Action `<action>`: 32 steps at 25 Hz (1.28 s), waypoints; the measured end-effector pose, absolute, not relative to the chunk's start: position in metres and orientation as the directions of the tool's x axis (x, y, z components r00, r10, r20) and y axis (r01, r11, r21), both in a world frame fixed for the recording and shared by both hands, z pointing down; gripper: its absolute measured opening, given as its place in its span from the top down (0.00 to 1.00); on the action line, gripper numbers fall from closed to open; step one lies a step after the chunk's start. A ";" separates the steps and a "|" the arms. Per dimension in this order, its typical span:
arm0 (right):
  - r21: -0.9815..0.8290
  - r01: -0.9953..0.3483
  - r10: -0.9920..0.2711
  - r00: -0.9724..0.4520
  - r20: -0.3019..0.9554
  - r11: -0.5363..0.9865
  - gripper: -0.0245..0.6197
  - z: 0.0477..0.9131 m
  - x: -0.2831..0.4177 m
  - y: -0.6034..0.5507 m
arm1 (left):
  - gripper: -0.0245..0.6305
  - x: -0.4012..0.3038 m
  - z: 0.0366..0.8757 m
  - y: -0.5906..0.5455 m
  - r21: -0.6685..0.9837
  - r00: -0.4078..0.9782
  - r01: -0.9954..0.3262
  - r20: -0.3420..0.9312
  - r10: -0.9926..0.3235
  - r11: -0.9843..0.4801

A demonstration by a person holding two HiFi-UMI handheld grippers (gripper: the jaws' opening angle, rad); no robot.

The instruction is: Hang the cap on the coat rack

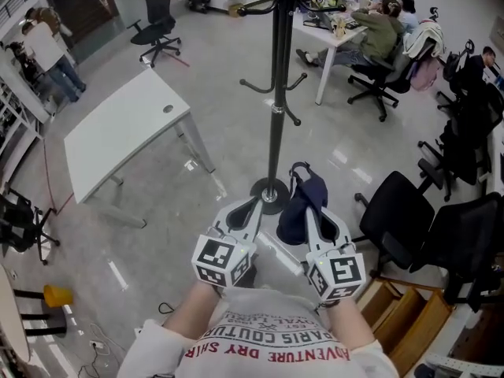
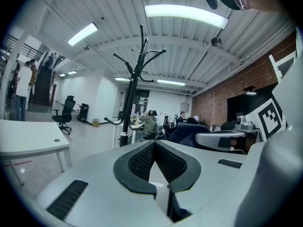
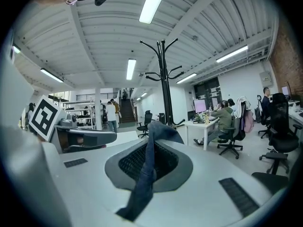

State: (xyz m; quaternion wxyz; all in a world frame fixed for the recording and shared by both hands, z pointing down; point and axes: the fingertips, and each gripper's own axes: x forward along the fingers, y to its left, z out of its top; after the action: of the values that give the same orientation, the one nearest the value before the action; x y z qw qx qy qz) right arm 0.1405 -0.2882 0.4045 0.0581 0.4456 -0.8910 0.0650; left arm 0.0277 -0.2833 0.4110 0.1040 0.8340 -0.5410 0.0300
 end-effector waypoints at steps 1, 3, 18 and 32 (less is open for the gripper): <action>-0.064 -0.806 -0.791 -0.590 0.163 0.589 0.93 0.405 0.138 -0.297 | 0.95 0.024 0.412 -0.292 0.143 0.418 -0.906 0.163 -0.894 -0.397; -0.063 -0.817 -0.801 -0.575 0.168 0.574 0.93 0.407 0.132 -0.314 | 0.95 0.015 0.412 -0.310 0.150 0.426 -0.902 0.160 -0.891 -0.404; -0.028 -0.877 -0.859 -0.477 0.187 0.481 0.93 0.404 0.086 -0.434 | 0.95 -0.034 0.419 -0.440 0.187 0.537 -0.840 0.158 -0.828 -0.509; -0.060 -0.920 -0.879 -0.389 0.275 0.388 0.93 0.448 0.086 -0.484 | 0.95 -0.055 0.448 -0.481 0.229 0.575 -0.815 0.207 -0.791 -0.532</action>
State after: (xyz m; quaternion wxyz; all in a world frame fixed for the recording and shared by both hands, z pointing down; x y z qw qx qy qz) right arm 0.0861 -0.4844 0.4481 0.0992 0.5439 -0.8270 0.1017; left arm -0.0552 -0.4813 0.4482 0.1514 0.8744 -0.4593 0.0390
